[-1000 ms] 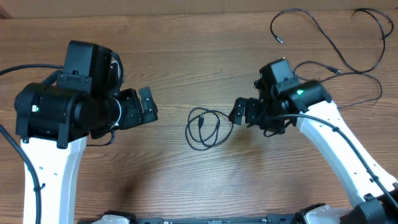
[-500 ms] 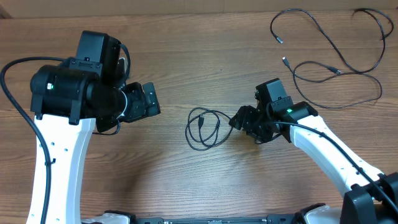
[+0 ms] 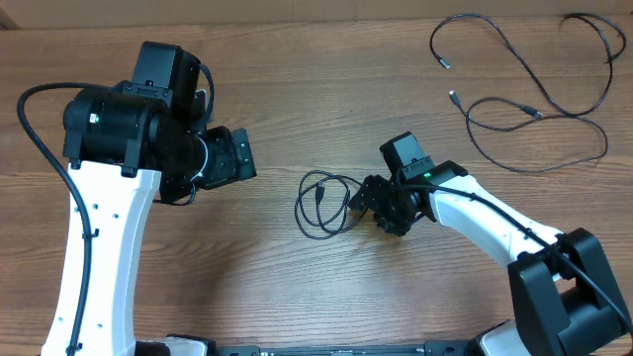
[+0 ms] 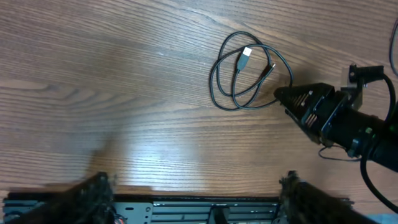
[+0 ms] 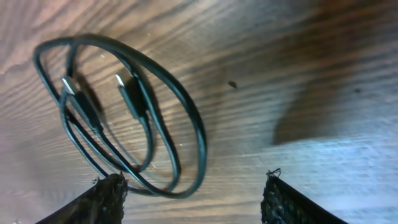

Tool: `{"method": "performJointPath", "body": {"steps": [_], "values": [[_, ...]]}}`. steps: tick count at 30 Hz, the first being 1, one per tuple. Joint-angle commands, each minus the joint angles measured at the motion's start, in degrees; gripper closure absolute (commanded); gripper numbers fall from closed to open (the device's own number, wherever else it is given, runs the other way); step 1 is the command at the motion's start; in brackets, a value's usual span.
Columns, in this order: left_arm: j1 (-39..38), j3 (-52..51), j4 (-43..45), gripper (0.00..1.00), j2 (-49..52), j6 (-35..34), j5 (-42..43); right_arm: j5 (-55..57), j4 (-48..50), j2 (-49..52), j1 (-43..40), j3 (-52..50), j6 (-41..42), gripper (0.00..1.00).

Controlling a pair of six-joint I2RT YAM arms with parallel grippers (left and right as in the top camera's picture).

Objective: Untangle cables

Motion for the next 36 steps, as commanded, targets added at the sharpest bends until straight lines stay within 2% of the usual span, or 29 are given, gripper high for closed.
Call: {"method": "performJointPath", "body": {"steps": [1, 4, 8, 12, 17, 22, 26, 32, 35, 36], "values": [[-0.4, 0.3, -0.1, 0.19, 0.0, 1.0, 0.8, 0.2, 0.7, 1.3, 0.1, -0.2, 0.7, 0.32], [-0.4, 0.3, -0.1, 0.21, 0.0, 0.9, 2.5, 1.8, 0.5, 2.2, 0.5, -0.3, 0.9, 0.41], [-0.4, 0.3, -0.2, 0.24, 0.0, 1.2, 3.5, 3.5, 0.6, 3.3, 1.0, -0.3, 1.1, 0.40], [-0.5, 0.3, -0.2, 0.28, 0.0, 6.0, 4.5, 3.5, 0.5, 3.3, 1.1, -0.3, 1.0, 0.42], [-0.9, 0.1, -0.2, 0.34, 0.0, 12.9, 13.6, 2.4, 0.7, 3.3, 1.1, -0.2, 0.8, 0.49], [-5.0, -1.5, -0.2, 0.33, -1.6, 12.7, 15.2, 1.4, 1.5, 3.3, 1.1, -0.2, 0.9, 0.52], [-9.7, -3.8, -0.2, 0.28, -3.7, 9.1, 10.5, 1.4, 1.8, 3.3, 1.1, -0.2, 0.9, 0.55], [-13.4, -10.7, -0.2, 0.23, -7.3, -3.7, -3.5, -0.4, 3.5, 3.3, 1.1, -0.2, 0.9, 0.78], [-12.8, -14.2, -0.1, 0.21, -7.8, -9.7, -9.1, -0.5, 4.6, 3.3, 1.1, -0.2, 0.9, 0.96], [-12.5, -15.3, 0.5, 0.20, -7.8, -10.6, -10.3, -0.6, 4.7, 3.3, 1.1, -0.1, 0.9, 0.96]]}}
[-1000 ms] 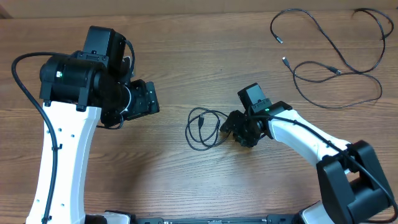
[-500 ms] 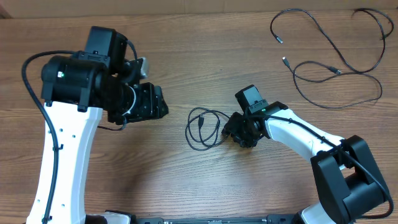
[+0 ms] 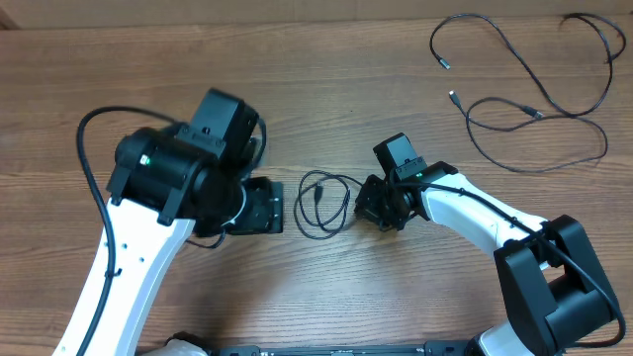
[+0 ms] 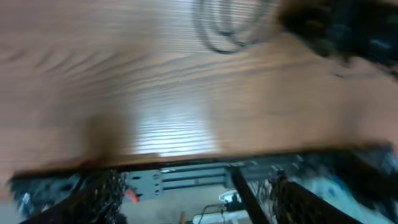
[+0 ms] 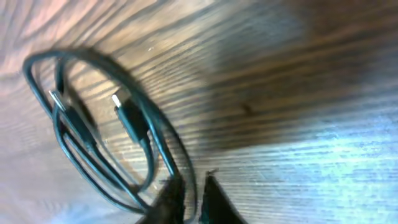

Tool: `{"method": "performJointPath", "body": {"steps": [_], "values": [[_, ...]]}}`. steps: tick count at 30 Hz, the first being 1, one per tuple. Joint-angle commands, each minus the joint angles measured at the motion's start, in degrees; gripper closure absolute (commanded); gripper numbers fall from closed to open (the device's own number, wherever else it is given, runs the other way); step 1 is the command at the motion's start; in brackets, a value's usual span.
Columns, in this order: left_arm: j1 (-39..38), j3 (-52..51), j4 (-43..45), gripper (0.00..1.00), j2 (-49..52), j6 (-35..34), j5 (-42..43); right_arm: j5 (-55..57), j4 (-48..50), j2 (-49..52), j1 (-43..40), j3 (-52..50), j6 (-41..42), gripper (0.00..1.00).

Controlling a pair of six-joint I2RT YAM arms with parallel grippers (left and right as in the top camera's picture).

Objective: Untangle cables

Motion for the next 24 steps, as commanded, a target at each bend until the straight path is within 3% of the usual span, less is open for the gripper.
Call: {"method": "performJointPath", "body": {"steps": [1, 7, 11, 24], "values": [[0.7, -3.9, 1.4, 0.19, -0.5, -7.9, -8.7, -1.0, 0.5, 0.1, 0.3, 0.1, 0.1, 0.96], [1.0, -9.9, 7.3, 0.11, -0.5, -7.9, -8.0, -5.0, -1.3, -0.7, 0.3, 3.9, -3.0, 0.96], [1.1, -10.9, 9.9, 0.05, -0.1, -7.4, -7.8, -6.3, -8.1, -2.9, 0.3, 10.2, -7.0, 0.96], [1.1, -10.9, 13.2, 0.00, -0.1, -4.9, -6.1, -6.7, -35.2, -8.4, 0.3, 43.5, -22.2, 0.96]]}}
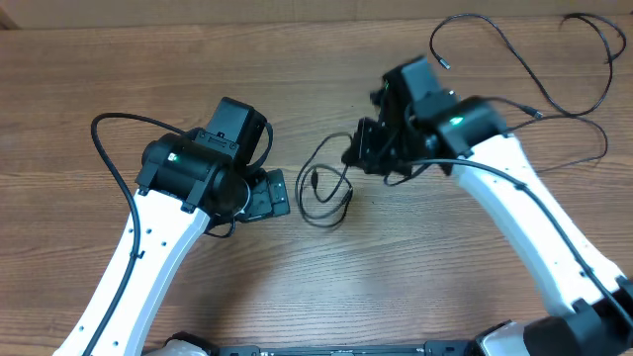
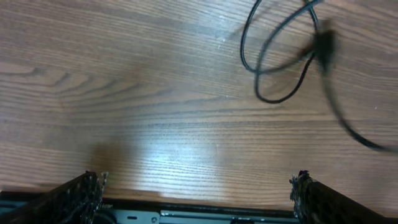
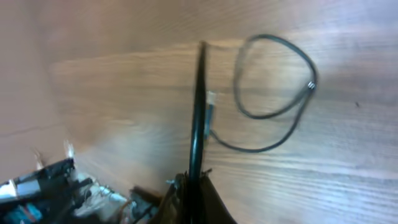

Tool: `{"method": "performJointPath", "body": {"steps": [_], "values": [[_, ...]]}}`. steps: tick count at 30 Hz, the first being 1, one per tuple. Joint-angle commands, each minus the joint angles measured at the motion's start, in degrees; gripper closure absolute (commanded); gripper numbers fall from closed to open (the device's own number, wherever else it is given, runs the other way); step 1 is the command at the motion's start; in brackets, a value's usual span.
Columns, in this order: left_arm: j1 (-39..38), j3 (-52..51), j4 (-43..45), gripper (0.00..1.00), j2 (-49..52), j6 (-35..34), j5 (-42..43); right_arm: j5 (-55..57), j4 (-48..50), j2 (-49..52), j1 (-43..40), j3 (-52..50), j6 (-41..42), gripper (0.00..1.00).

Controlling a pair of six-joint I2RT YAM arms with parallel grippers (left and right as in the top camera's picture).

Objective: Untangle cables

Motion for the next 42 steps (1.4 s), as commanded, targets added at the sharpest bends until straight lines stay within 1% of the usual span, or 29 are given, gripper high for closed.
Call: {"method": "performJointPath", "body": {"steps": [1, 4, 7, 10, 14, 17, 20, 23, 27, 31, 34, 36, 39, 41, 42], "values": [[0.3, -0.2, 0.4, 0.00, 0.0, 2.2, 0.6, -0.5, -3.2, -2.0, 0.3, 9.0, -5.3, 0.96], [0.3, -0.2, 0.4, 0.01, 0.0, 3.8, 1.6, -0.5, -6.7, -2.0, 0.3, 15.9, -5.7, 0.96], [0.3, -0.2, 0.6, 0.00, 0.0, 3.8, 1.7, -0.5, -9.4, -2.0, 0.3, 22.1, -6.5, 0.96], [0.3, -0.2, 1.9, 0.00, 0.0, 4.7, 3.9, -0.5, -11.5, -2.0, 0.3, 27.5, -6.5, 0.96], [0.3, -0.2, 6.1, 0.00, 0.0, 11.9, 11.3, -0.5, -11.9, -2.0, 0.3, 32.7, -6.4, 0.96], [0.3, -0.2, 9.3, 0.00, 0.0, 16.1, 14.8, -0.5, -11.9, -2.0, 0.3, 35.9, -3.9, 0.96], [0.3, -0.2, 12.4, 0.00, 0.0, 18.2, 14.8, -1.2, -11.9, -2.0, 0.3, 38.0, -2.6, 0.96], [0.3, -0.2, 17.2, 0.00, 0.0, 18.4, 14.8, -1.6, -12.2, -2.0, 0.3, 39.4, -0.9, 0.96], [0.2, -0.2, 24.4, 0.00, 0.0, 18.4, 14.8, -5.1, -11.8, -2.0, 0.3, 39.7, -0.5, 0.96], [0.2, -0.2, 30.4, 0.00, 0.3, 18.3, 14.8, -5.5, -11.8, -2.0, 0.3, 39.7, 0.7, 0.96], [0.2, -0.2, 33.3, 0.00, 1.5, 18.2, 14.8, -6.3, -11.6, -2.0, 0.3, 39.8, 0.9, 0.96], [0.2, -0.2, 33.7, 0.00, 2.5, 17.9, 14.8, -6.3, -11.4, -2.0, 0.3, 39.8, 0.9, 0.96], [0.2, -0.2, 33.7, 0.10, 4.5, 17.5, 14.9, -6.3, -11.3, -2.0, 0.3, 39.8, 0.9, 0.96], [0.2, -0.2, 33.7, 0.37, 5.9, 17.5, 14.8, -6.3, -11.2, -2.0, 0.3, 39.8, 0.8, 0.96], [0.2, -0.2, 33.7, 0.49, 6.3, 17.5, 14.8, -6.3, -11.2, -2.0, 0.3, 39.8, 0.8, 0.96]]}}
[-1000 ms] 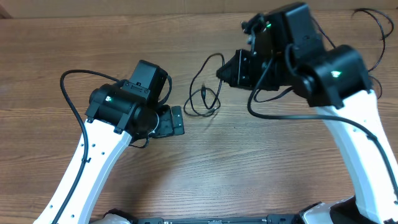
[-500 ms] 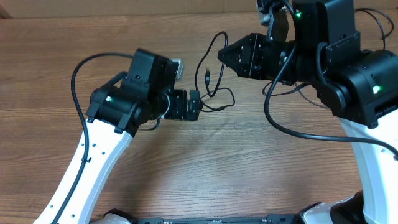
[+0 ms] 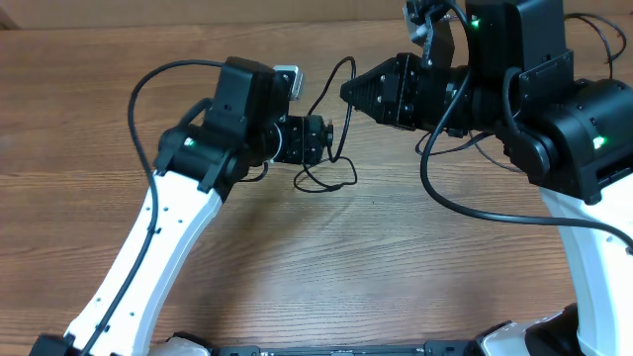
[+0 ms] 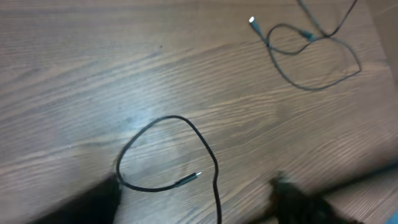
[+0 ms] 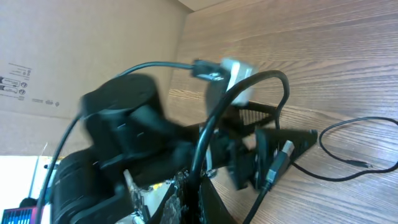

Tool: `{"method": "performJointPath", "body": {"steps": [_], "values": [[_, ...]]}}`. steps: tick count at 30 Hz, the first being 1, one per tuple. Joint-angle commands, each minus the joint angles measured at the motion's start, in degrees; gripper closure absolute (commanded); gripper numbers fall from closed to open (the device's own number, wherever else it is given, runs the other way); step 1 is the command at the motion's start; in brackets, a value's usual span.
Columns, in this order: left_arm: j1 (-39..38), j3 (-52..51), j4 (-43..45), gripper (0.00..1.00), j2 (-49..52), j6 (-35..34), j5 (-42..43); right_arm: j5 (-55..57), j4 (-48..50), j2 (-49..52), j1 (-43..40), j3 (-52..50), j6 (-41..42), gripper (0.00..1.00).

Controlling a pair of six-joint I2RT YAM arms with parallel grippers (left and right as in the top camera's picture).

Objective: Untangle cables

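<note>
A thin black cable (image 3: 318, 186) hangs from my right gripper (image 3: 344, 91), which is shut on it high above the table; its lower loop rests on the wood. In the right wrist view the gripper (image 5: 194, 186) pinches the strand, and a USB plug (image 5: 281, 158) dangles in front of the left arm. My left gripper (image 3: 330, 138) is level with the hanging strand and stands open. In the left wrist view the cable loop (image 4: 163, 122) lies on the table and one strand runs down between the blurred fingers (image 4: 96, 202) of the left gripper (image 4: 196, 208).
Other loose black cables (image 4: 311, 59) lie at the far right of the wooden table (image 3: 326, 277), mostly hidden under my right arm in the overhead view. A cardboard wall (image 5: 74, 43) stands behind the table.
My right gripper has risen higher with the cable, pulling the coil out into a long hanging strand. The left gripper has swung up beside that strand, still open.
The cable lay coiled mid-table with my right gripper open at its right edge and the left arm far left. The right gripper then shut on the coil while the left arm came closer. Then the cable was lifted, and now it hangs stretched with the left gripper beside it.
</note>
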Motion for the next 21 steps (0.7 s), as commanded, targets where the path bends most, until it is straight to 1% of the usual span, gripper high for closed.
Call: {"method": "performJointPath", "body": {"steps": [1, 3, 6, 7, 9, 11, 13, 17, 18, 19, 21], "values": [[0.3, -0.1, -0.2, 0.60, 1.6, 0.8, 1.0, 0.0, 0.5, -1.4, 0.3, 1.7, -0.1, 0.96], [0.3, -0.1, -0.2, 0.66, 1.5, 0.8, 1.1, 2.9, -0.2, -1.4, 0.3, 1.7, -0.1, 0.96], [0.3, 0.3, -0.7, 0.79, 0.6, 0.8, 1.1, 10.1, -2.2, -1.4, 0.3, 1.7, -0.1, 0.96], [0.3, 0.6, -1.0, 0.80, 0.1, 0.9, 1.0, 12.2, -2.7, -1.4, 0.3, 1.7, -0.1, 0.96], [0.5, 1.1, -1.7, 0.80, -1.3, 0.9, 0.7, 17.4, -3.6, -1.4, 0.3, 1.6, -0.1, 0.96], [0.7, 1.5, -2.2, 0.72, -2.9, 0.9, 0.7, 21.4, -4.2, -1.4, 0.3, 1.6, 0.0, 0.96], [0.7, 1.7, -2.3, 0.71, -4.7, 0.9, 0.7, 23.9, -4.6, -1.4, 0.3, 1.6, 0.0, 0.96], [0.7, 1.7, -2.4, 0.78, -7.8, 0.9, 0.7, 25.0, -4.9, -1.4, 0.3, 1.6, 0.0, 0.96], [0.7, 1.7, -2.5, 0.76, -8.5, 0.9, 0.7, 24.9, -4.8, -1.4, 0.3, 1.6, 0.0, 0.96], [0.7, 1.7, -2.6, 0.69, -9.0, 0.9, 0.7, 24.3, -4.8, -1.4, 0.3, 1.6, 0.0, 0.96], [0.7, 1.7, -2.5, 0.49, -9.6, 0.8, 0.7, 21.2, -4.5, -1.4, 0.3, 1.6, 0.0, 0.96]]}}
